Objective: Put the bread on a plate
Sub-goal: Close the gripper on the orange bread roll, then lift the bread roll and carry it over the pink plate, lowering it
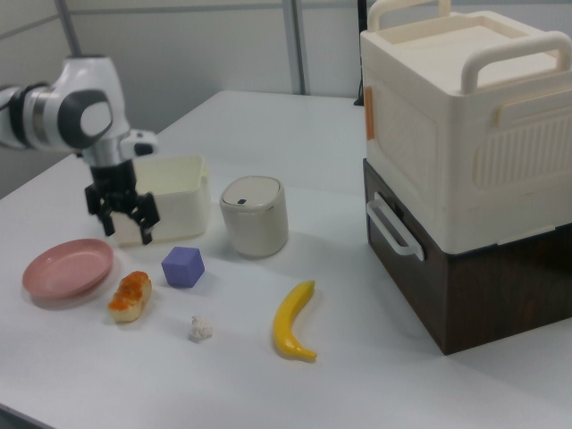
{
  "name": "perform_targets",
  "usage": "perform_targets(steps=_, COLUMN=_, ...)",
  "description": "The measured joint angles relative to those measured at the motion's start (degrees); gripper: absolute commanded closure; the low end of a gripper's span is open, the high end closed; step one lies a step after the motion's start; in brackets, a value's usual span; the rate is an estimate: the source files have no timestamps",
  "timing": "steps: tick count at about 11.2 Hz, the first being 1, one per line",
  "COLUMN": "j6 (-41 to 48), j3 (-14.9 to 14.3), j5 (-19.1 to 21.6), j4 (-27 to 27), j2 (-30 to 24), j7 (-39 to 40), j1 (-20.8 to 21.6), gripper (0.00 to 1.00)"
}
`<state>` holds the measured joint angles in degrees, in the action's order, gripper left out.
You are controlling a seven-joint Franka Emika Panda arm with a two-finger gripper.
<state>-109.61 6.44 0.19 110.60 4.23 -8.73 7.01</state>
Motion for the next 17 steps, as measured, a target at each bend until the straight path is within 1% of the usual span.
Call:
perform_targets(steps=2, j6=-7.11, j3=2.45, j5=-0.01, j4=7.24, j2=-1.00, j7=-1.03, j1=0.15, gripper=0.00)
perform_targets(steps=3, j6=-9.87, j3=3.23, j5=-0.75, j4=9.95, j2=-0.87, j7=-1.06, j1=0.31, gripper=0.00)
perform_targets(steps=4, j6=-11.86, j3=3.48, j5=-2.85, j4=12.01, j2=-0.38, j7=-1.12, j1=0.65, gripper=0.00)
perform_targets(steps=6, j6=-15.23, j3=3.67, j5=-7.75, j4=14.20, j2=2.06, j7=-1.13, j1=1.60, gripper=0.00)
perform_targets(steps=7, j6=-15.93, j3=3.75, j5=-9.80, j4=14.53, j2=3.69, j7=-1.13, j1=2.14, gripper=0.10)
perform_targets(steps=8, j6=-15.99, j3=3.80, j5=-12.23, j4=14.68, j2=5.11, j7=-1.13, j1=2.33, gripper=0.38)
perform_targets(steps=9, j6=-16.28, j3=3.80, j5=-14.06, j4=14.73, j2=6.56, j7=-1.13, j1=2.33, gripper=0.72)
perform_targets(steps=10, j6=-16.75, j3=3.84, j5=-14.42, j4=14.72, j2=7.10, j7=-1.11, j1=2.33, gripper=0.76)
perform_targets(steps=12, j6=-16.90, j3=3.83, j5=-14.59, j4=13.44, j2=6.18, j7=-1.11, j1=2.26, gripper=0.76)
perform_targets(steps=13, j6=-16.31, j3=3.79, j5=-14.57, j4=11.74, j2=5.12, j7=-1.12, j1=2.19, gripper=0.76)
perform_targets(steps=14, j6=-14.43, j3=3.78, j5=-13.58, j4=8.86, j2=4.11, j7=-1.15, j1=2.19, gripper=0.75)
perform_targets(steps=15, j6=-12.96, j3=3.82, j5=-11.84, j4=5.72, j2=3.47, j7=-1.15, j1=2.29, gripper=0.71)
perform_targets(steps=16, j6=-12.09, j3=4.32, j5=-10.15, j4=2.78, j2=3.15, j7=-1.16, j1=2.49, gripper=0.71)
perform_targets(steps=17, j6=-10.82, j3=5.65, j5=-8.88, j4=0.27, j2=3.16, j7=-2.53, j1=2.94, gripper=0.69)
